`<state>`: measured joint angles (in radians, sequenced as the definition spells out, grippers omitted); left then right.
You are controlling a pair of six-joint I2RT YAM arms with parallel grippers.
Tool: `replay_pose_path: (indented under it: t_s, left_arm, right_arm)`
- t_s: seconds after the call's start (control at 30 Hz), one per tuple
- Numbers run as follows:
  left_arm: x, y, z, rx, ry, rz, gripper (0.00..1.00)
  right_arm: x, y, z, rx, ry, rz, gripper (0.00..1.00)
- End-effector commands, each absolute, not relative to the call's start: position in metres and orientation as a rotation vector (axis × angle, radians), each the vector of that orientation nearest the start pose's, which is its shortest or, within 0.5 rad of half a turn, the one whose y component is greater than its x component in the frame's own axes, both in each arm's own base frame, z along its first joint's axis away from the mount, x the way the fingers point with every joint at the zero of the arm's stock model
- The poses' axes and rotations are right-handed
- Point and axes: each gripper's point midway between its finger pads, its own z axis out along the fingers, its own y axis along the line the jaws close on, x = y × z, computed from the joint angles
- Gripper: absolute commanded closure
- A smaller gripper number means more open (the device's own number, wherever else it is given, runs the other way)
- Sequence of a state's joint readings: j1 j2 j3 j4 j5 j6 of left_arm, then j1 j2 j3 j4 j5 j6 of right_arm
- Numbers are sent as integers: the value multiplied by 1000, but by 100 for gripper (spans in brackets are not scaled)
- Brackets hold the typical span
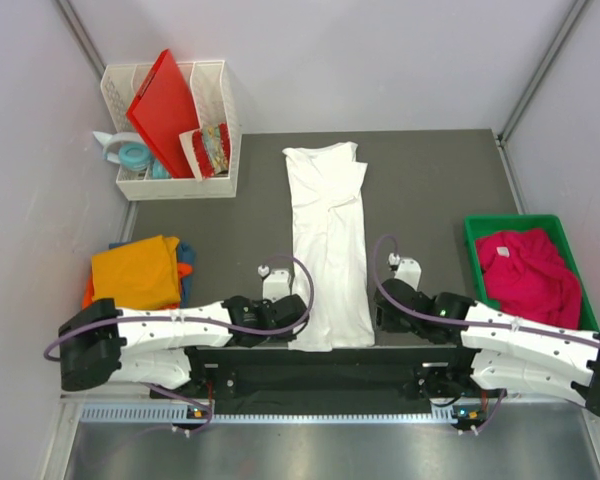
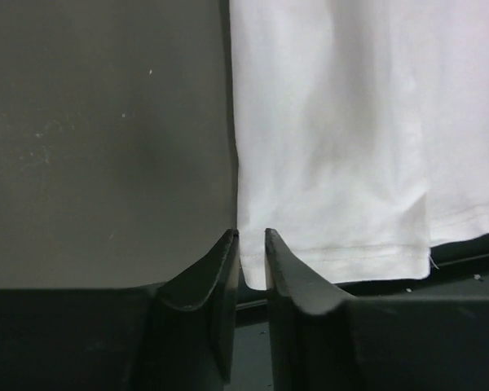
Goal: Fold and stack the t-shirts
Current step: Grab the bottom of the folded rectangular tshirt with both arms
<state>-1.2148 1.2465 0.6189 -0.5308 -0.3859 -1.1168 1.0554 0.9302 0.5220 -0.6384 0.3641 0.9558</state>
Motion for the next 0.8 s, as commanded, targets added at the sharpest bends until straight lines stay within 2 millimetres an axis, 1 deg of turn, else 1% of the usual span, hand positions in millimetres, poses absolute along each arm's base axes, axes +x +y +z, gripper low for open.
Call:
replay_pose_path:
  t_s: [0.0, 0.03, 0.07, 0.13, 0.23, 0.33, 0.67, 0.77]
  left_arm:
    - [125, -222, 48, -6, 2538, -338, 70]
    - [123, -221, 46, -14, 2545, -338, 67]
    - [122, -221, 44, -9, 2552, -339, 67]
    - [118, -220, 37, -24, 2574, -340, 65]
    - [114, -222, 34, -43, 2581, -365, 62]
    - [113, -223, 35, -61, 2567, -402, 58]
    - [115, -225, 37, -64, 2555, -411, 55]
    - [116, -226, 37, -64, 2555, -408, 54]
  right_arm:
    - [140, 181, 76, -37, 2483, 355, 57]
    - [136, 183, 72, -51, 2505, 367, 57]
    - [132, 183, 66, -52, 2519, 373, 57]
    - [127, 189, 62, -57, 2533, 417, 57]
    - [120, 190, 55, -52, 2552, 431, 56]
    - [118, 190, 49, -69, 2563, 421, 54]
    - [107, 202, 31, -122, 2619, 439, 53]
    - [103, 202, 23, -140, 2645, 425, 54]
